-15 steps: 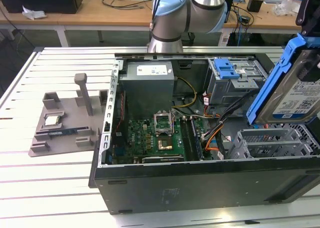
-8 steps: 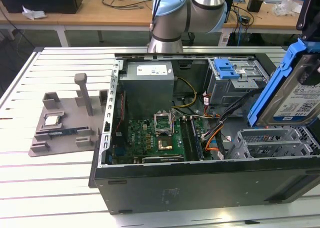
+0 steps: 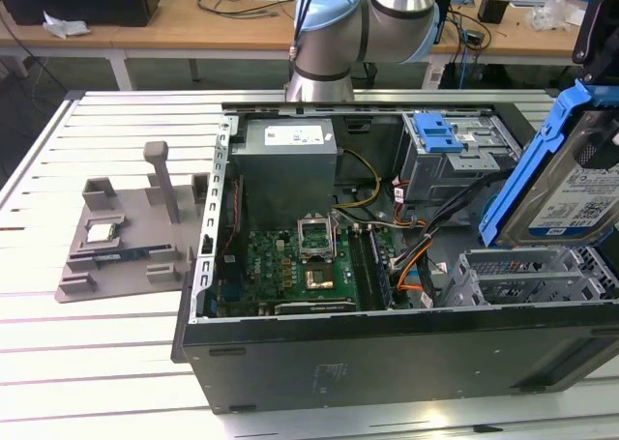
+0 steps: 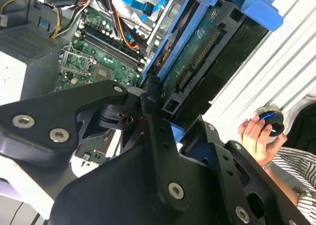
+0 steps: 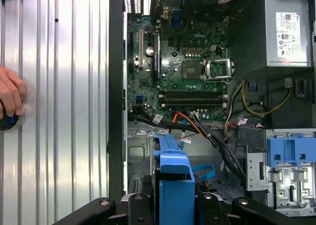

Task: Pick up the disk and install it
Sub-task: 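Pick up the disk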

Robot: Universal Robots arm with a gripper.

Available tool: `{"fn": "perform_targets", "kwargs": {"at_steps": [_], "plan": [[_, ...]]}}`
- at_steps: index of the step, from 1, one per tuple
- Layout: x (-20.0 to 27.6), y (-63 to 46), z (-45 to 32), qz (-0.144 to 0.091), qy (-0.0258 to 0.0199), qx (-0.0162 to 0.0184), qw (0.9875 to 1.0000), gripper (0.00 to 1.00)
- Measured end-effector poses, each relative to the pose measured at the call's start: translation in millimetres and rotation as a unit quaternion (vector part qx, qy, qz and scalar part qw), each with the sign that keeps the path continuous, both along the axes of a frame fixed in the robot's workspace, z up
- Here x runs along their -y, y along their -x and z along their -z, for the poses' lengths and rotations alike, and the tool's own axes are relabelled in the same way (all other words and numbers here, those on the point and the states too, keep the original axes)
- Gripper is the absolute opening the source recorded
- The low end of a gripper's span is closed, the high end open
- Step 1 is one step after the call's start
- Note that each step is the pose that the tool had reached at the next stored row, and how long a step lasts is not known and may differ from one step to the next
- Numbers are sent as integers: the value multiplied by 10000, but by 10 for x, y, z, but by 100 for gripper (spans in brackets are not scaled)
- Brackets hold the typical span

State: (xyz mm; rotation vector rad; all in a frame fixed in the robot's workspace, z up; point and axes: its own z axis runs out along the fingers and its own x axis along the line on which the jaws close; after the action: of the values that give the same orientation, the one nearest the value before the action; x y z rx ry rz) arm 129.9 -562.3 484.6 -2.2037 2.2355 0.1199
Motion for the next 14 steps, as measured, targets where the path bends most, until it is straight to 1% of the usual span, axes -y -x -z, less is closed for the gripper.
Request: {"fn": "perform_targets", "kwargs": {"at_steps": [14], "plan": [[0, -30, 66, 0, 0, 0, 10000, 37]]}}
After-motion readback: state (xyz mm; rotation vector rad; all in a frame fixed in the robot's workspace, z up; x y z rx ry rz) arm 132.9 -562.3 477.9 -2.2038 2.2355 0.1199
